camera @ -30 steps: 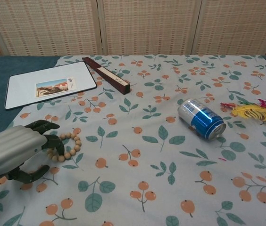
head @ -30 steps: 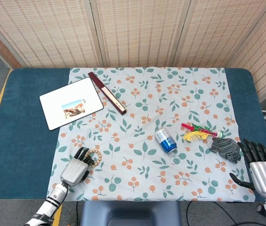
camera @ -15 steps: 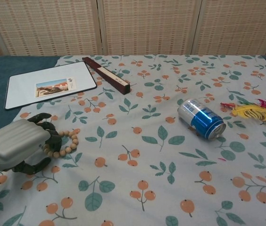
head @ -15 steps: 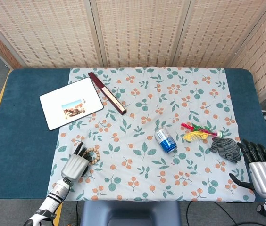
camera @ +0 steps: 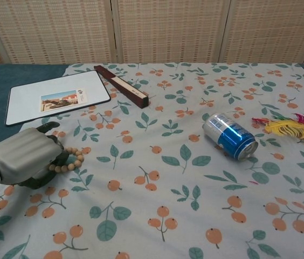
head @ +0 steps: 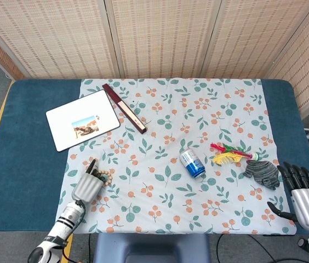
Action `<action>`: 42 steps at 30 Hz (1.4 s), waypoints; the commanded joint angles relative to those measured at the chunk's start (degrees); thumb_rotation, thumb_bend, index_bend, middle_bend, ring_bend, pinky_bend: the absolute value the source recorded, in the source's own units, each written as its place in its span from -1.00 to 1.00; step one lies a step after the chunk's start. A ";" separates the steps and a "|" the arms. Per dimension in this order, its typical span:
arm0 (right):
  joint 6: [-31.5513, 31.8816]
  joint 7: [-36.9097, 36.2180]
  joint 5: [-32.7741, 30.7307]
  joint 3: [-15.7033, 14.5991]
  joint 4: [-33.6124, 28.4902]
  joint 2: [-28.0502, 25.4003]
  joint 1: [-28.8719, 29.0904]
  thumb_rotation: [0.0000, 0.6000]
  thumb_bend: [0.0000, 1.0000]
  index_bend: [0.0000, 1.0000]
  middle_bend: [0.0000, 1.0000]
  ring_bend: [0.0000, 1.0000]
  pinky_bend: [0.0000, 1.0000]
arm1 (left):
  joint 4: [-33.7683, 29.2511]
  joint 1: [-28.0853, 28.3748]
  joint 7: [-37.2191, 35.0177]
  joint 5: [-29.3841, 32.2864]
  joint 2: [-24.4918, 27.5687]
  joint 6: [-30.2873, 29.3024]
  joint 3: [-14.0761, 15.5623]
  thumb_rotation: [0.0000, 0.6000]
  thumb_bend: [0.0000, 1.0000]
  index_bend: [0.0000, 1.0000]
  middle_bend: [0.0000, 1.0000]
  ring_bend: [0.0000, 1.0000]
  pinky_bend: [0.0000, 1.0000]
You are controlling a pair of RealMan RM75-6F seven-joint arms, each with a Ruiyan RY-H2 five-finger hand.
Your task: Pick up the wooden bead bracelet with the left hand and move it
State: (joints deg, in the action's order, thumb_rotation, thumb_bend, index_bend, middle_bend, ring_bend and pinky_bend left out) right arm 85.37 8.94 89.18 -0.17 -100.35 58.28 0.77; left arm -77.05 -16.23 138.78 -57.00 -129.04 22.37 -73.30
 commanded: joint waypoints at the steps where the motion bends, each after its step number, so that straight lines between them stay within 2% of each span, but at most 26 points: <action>1: 0.07 -0.09 0.01 0.04 0.01 -0.03 -0.02 0.41 -0.70 -1.00 -1.00 -1.00 -1.00 | -1.45 1.11 -1.25 -1.72 0.66 -1.63 0.16 1.00 -0.02 0.40 0.58 -0.26 -1.00; 7: 0.16 -0.52 -0.14 0.16 0.04 -0.17 -0.06 0.41 -0.70 -1.00 -1.00 -1.00 -1.00 | -2.32 4.07 -5.45 1.87 -0.97 -0.37 -4.68 1.00 0.05 0.68 0.82 -0.05 -1.00; 10: 0.47 -0.86 -0.11 0.27 0.01 -0.33 -0.16 0.41 -0.70 -1.00 -1.00 -1.00 -1.00 | -2.69 8.02 -9.03 4.98 -0.97 -2.74 -8.13 1.00 0.11 0.73 0.86 -0.01 -1.00; 13: 0.63 -1.13 -0.12 0.32 0.03 -0.47 -0.24 0.41 -0.70 -1.00 -1.00 -1.00 -1.00 | -3.17 13.62 -15.72 9.90 -0.97 -8.63 -12.37 1.00 0.12 0.74 0.87 0.01 -1.00; 16: 0.63 -1.33 -0.15 0.33 0.00 -0.62 -0.25 0.41 -0.70 -1.00 -1.00 -1.00 -1.00 | -3.98 21.51 -25.82 14.02 -0.97 -20.88 -18.35 1.00 0.14 0.74 0.87 0.05 -1.00; 17: 0.62 -1.44 -0.14 0.33 0.01 -0.67 -0.25 0.41 -0.70 -1.00 -1.00 -1.00 -1.00 | -4.00 25.40 -30.66 13.48 -0.97 -27.69 -21.03 1.00 0.16 0.74 0.87 0.07 -0.99; 20: 0.48 -1.60 -0.09 0.27 0.03 -0.75 -0.22 0.41 -0.70 -1.00 -1.00 -1.00 -1.00 | -1.10 36.01 -44.31 8.31 -0.49 -45.57 -26.36 1.00 0.28 0.72 0.87 0.10 -0.95; 22: 0.13 -1.66 -0.10 0.22 0.04 -0.76 -0.08 0.41 -0.70 -1.00 -1.00 -1.00 -1.00 | 2.93 41.74 -52.27 7.66 2.05 -53.90 -27.52 1.00 0.34 0.69 0.86 0.10 -0.93; 24: -0.09 -1.88 -0.04 0.18 0.04 -0.84 0.03 0.41 -0.70 -1.00 -1.00 -1.00 -1.00 | 7.79 46.74 -59.32 11.37 5.73 -61.35 -27.50 1.00 0.43 0.67 0.83 0.10 -0.92; 25: -0.09 -2.03 0.00 0.18 0.05 -0.90 0.04 0.41 -0.70 -1.00 -1.00 -1.00 -1.00 | 9.57 48.41 -61.25 14.64 7.35 -64.07 -27.37 1.00 0.47 0.66 0.83 0.10 -0.91; 27: 0.02 -2.41 0.08 0.17 0.06 -1.04 0.00 0.41 -0.70 -1.00 -1.00 -1.00 -1.00 | 12.92 51.44 -61.19 26.32 11.53 -70.10 -26.54 1.00 0.64 0.63 0.81 0.10 -0.89; 29: -0.04 -2.64 0.04 0.20 0.17 -1.10 0.04 0.41 -0.70 -1.00 -1.00 -1.00 -1.00 | 13.85 53.32 -54.92 44.02 16.56 -76.60 -25.90 1.00 0.71 0.56 0.77 0.09 -0.89; 32: -0.64 -2.62 -0.23 0.20 0.40 -0.95 0.28 0.41 -0.70 -1.00 -1.00 -1.00 -1.00 | 12.34 53.89 -48.18 69.47 23.63 -83.95 -28.58 1.00 0.81 0.50 0.73 0.07 -0.88; 35: -1.24 -2.40 -0.21 0.06 0.40 -0.80 0.52 0.41 -0.70 -1.00 -1.00 -1.00 -1.00 | 11.58 52.89 -47.43 85.48 27.62 -85.73 -31.04 0.95 0.93 0.43 0.66 0.04 -0.88; 38: -1.23 -2.16 -0.26 0.05 0.30 -0.72 0.51 0.41 -0.70 -1.00 -1.00 -1.00 -1.00 | 11.23 51.27 -48.35 99.02 29.63 -86.12 -33.97 0.47 0.99 0.36 0.58 -0.01 -0.88; 42: -1.13 -1.96 -0.24 0.03 0.18 -0.68 0.46 0.41 -0.70 -1.00 -1.00 -1.00 -1.00 | 12.03 49.13 -48.66 112.24 30.90 -87.03 -36.86 -0.27 1.00 0.31 0.52 -0.06 -0.91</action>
State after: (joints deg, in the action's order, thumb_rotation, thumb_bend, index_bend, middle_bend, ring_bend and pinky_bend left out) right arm 84.25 6.99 88.94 -0.14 -100.16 57.61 1.24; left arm -67.00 32.46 85.66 30.47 -106.93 -56.99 -103.63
